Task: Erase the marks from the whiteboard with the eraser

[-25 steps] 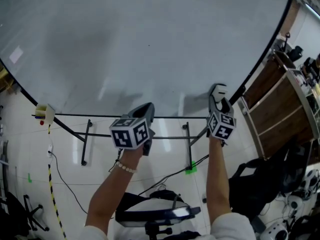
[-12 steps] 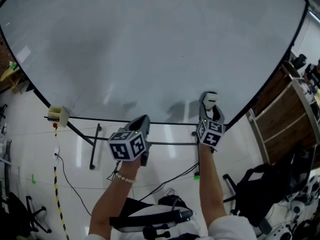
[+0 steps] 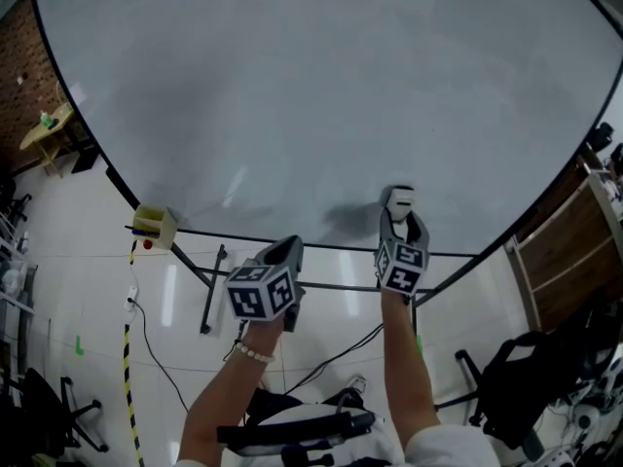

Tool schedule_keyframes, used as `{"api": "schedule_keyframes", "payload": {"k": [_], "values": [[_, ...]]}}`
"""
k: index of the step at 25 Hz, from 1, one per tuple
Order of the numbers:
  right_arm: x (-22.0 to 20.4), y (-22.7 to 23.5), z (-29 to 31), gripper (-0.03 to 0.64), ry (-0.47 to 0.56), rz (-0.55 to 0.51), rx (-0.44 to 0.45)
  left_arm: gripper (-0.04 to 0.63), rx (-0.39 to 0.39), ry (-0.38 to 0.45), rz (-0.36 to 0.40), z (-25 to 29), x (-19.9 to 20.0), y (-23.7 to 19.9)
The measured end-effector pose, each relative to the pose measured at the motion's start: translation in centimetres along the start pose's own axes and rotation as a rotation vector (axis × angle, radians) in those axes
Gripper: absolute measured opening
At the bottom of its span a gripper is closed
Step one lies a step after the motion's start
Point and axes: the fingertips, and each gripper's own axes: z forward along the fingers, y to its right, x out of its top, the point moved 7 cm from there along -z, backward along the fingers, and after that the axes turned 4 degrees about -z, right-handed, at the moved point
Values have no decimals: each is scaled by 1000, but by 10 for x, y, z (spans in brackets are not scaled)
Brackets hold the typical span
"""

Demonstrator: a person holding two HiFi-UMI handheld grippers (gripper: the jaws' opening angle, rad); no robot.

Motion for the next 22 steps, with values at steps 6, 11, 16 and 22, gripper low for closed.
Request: {"api": "schedule_keyframes", "payload": {"k": [6, 11, 16, 22], "values": [[8, -66, 7, 253, 1, 0, 8, -12, 17, 5, -12, -30, 17, -50], [16, -129, 14, 253, -3, 8, 15, -12, 25, 12, -34, -52, 29, -90], [23, -199, 22, 253, 0, 11, 39, -12, 28, 21, -41, -79, 48, -137], [29, -269, 29, 253, 0, 15, 20, -12, 26, 10, -36, -117, 67, -191]]}}
